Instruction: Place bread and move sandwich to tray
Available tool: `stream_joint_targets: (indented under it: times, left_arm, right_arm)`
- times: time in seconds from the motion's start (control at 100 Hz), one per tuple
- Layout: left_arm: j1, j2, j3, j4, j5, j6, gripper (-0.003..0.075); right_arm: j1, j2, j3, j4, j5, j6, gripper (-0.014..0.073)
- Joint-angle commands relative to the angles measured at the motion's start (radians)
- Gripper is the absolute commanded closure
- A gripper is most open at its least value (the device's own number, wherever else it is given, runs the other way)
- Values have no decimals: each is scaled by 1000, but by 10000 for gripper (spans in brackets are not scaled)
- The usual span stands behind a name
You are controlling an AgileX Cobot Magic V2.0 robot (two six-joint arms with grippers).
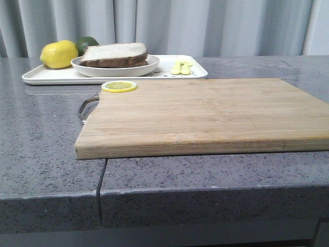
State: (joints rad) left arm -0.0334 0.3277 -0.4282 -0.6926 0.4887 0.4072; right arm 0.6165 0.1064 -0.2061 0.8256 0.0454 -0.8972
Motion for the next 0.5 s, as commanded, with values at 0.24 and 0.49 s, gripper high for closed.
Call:
stream_joint_targets:
  times: [0.24, 0.49]
  left_arm:
    - [-8, -8, -2, -23, -79, 5, 740]
    - [-8, -153, 116, 140, -116, -9, 740]
  right_arm:
    - [-7, 8, -26, 5, -55, -6, 653]
    - [-7, 8, -26, 5, -55, -6, 653]
